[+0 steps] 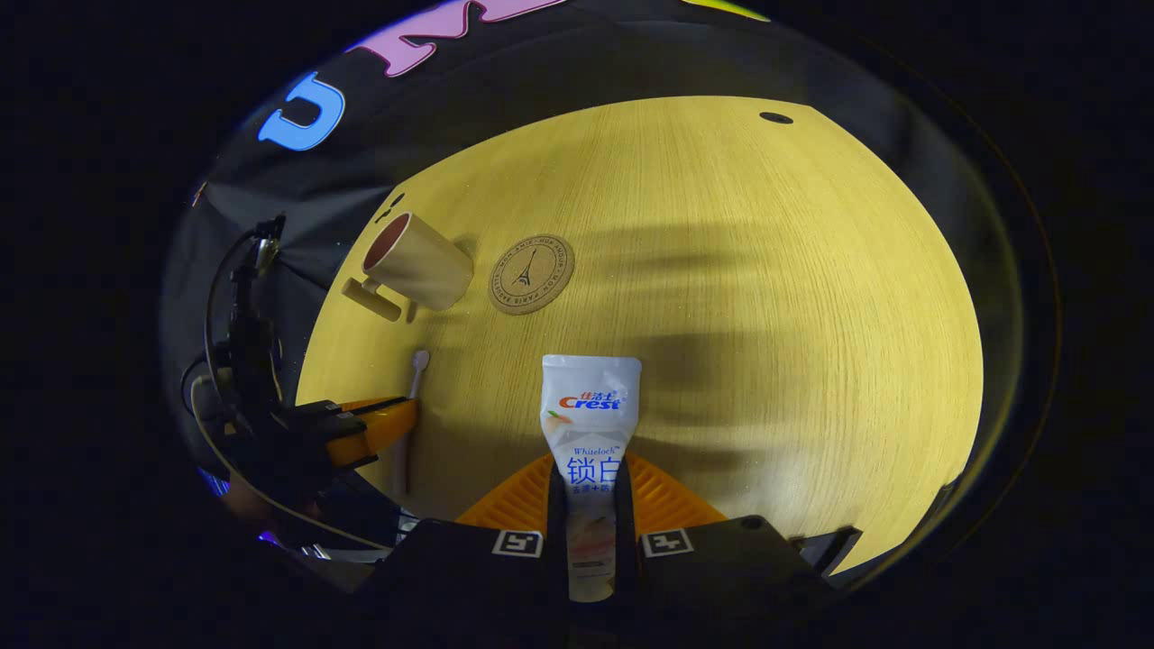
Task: Put the toothbrush and toothpaste on the desktop into the cup, then pick up the cup and place it on the coaster on the desktop.
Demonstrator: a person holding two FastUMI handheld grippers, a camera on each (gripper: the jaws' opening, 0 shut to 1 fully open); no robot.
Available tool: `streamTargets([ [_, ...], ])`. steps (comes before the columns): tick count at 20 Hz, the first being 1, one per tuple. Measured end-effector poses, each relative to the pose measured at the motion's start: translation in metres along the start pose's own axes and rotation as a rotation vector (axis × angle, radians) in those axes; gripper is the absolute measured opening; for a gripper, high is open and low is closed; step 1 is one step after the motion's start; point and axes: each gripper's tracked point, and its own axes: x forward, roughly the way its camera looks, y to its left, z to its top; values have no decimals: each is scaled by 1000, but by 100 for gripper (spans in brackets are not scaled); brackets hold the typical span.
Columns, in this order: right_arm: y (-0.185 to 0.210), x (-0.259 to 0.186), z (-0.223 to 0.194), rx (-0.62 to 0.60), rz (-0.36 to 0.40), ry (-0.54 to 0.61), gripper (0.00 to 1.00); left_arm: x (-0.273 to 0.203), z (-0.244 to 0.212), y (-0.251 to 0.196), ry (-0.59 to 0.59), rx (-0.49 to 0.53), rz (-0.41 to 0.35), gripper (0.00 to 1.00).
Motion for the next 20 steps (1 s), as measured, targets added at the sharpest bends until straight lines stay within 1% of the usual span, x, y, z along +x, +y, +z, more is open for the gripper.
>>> streamTargets([
  [1,-2,-2,1,5,-2,-11,25,0,1,1,7,4,-10,13],
  [4,-5,-10,2,25,-18,-47,25,-1,4,2,-8,18,-48,10],
  [6,-9,-16,3,42,-43,-80,25,-3,4,3,-11,9,-88,7],
  [8,-11,-24,3,62,-76,-113,25,-5,2,8,-3,-5,-107,7],
  [10,-5,-31,3,82,-86,-153,25,-12,6,13,-29,-2,-125,6],
  [12,7,-38,3,80,-85,-196,25,-27,13,16,-84,12,-160,6],
  [13,17,-42,6,80,-73,-223,25,-38,18,17,-117,21,-180,6],
  [16,59,-52,24,105,26,-325,25,-75,38,19,-246,25,-244,6],
  [18,89,-58,44,102,92,-400,25,-107,48,29,-333,2,-280,6],
  [20,119,-65,66,73,152,-473,24,-141,57,43,-415,-21,-306,6],
])
